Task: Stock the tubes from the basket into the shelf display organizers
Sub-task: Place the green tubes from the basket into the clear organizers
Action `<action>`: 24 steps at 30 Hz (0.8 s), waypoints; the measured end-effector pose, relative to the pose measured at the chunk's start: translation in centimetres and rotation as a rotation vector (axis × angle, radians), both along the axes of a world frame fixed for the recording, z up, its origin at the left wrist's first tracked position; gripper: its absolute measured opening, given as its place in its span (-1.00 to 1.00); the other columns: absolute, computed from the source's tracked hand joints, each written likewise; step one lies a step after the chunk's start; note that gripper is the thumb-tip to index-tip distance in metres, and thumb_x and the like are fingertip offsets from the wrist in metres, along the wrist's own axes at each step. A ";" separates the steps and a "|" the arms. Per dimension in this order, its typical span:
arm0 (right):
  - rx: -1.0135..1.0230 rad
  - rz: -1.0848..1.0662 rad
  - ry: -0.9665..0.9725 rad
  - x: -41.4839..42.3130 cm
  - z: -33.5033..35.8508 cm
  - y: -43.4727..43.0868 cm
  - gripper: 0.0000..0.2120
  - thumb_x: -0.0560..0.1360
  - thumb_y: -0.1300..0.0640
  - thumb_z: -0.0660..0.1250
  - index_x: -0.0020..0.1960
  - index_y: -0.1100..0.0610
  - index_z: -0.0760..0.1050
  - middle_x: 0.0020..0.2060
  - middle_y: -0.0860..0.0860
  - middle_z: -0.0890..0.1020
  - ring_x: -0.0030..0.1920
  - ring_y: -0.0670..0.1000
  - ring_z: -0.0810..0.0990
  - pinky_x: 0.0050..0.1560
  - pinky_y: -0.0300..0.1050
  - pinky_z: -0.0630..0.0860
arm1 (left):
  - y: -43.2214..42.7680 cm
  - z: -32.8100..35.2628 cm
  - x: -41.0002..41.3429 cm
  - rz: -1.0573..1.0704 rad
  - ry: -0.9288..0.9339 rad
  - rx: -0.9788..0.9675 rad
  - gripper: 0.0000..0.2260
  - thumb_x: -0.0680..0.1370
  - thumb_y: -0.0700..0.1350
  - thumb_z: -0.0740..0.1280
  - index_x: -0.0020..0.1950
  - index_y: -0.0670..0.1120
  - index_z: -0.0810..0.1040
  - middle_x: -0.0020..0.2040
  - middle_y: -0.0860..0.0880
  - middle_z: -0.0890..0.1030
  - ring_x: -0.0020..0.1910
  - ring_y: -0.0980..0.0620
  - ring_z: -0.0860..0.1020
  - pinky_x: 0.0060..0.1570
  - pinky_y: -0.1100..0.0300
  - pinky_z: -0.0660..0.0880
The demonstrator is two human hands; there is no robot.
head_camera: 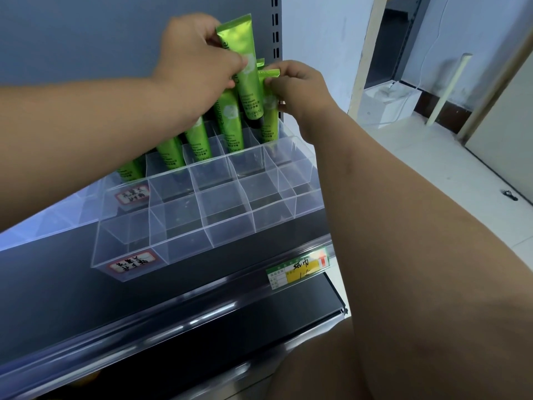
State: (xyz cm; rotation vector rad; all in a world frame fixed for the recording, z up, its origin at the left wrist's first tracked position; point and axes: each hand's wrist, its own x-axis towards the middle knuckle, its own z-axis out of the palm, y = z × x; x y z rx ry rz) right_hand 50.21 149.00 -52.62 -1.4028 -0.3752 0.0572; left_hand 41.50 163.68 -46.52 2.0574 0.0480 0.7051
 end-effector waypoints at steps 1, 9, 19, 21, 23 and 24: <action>-0.008 -0.001 0.001 -0.2 0.2 -0.1 -0.80 0.53 0.43 0.27 -0.04 0.21 0.61 -0.24 0.13 0.59 -0.36 0.00 0.56 -0.22 -0.10 0.57 | -0.1 0.0 0.0 -0.003 0.003 0.001 -0.86 0.47 -0.20 0.51 -0.01 -0.18 0.65 -0.01 -0.19 0.70 -0.05 -0.05 0.71 -0.07 0.05 0.68; -0.088 0.000 0.057 -1.2 1.0 -0.4 -0.77 0.56 0.41 0.21 -0.03 0.15 0.55 -0.26 0.05 0.56 -0.38 -0.05 0.51 -0.45 -0.35 0.43 | -0.4 -0.1 -0.4 -0.007 0.047 0.022 -0.79 0.49 -0.21 0.52 0.08 -0.25 0.64 0.00 -0.18 0.69 -0.06 -0.05 0.71 -0.08 0.08 0.69; -0.108 -0.039 0.035 -1.7 1.3 -1.0 -0.59 0.41 0.45 0.24 0.13 0.12 0.61 -0.15 0.10 0.62 -0.27 0.04 0.53 -0.37 -0.26 0.47 | -1.0 -0.1 -1.0 -0.017 0.082 0.017 -0.80 0.47 -0.21 0.54 0.05 -0.20 0.64 0.00 -0.18 0.69 -0.03 -0.06 0.71 -0.07 0.07 0.68; -0.109 -0.054 0.011 -1.8 1.3 -1.4 -0.55 0.39 0.42 0.24 0.17 0.09 0.63 -0.15 0.10 0.62 -0.24 0.05 0.53 -0.37 -0.29 0.48 | -1.2 -0.1 -1.1 -0.025 0.074 0.016 -0.81 0.47 -0.22 0.54 0.03 -0.14 0.62 0.00 -0.17 0.69 -0.04 -0.07 0.71 -0.07 0.04 0.68; -0.070 -0.078 -0.019 -2.0 1.5 -1.8 -0.53 0.38 0.43 0.24 0.18 0.10 0.64 -0.13 0.04 0.62 -0.19 -0.02 0.58 -0.28 -0.36 0.52 | -1.4 0.0 -1.2 -0.038 0.071 0.029 -0.80 0.48 -0.24 0.53 0.00 -0.04 0.59 -0.01 -0.13 0.69 -0.05 -0.04 0.71 -0.08 0.01 0.68; -0.054 -0.100 -0.028 -2.2 1.7 -2.0 -0.53 0.39 0.44 0.25 0.18 0.10 0.65 -0.08 -0.01 0.63 -0.10 -0.10 0.59 -0.22 -0.42 0.52 | -1.5 0.0 -1.2 -0.045 0.068 0.036 -0.79 0.48 -0.24 0.53 -0.02 -0.01 0.57 -0.02 -0.12 0.69 -0.06 -0.04 0.71 -0.08 0.00 0.68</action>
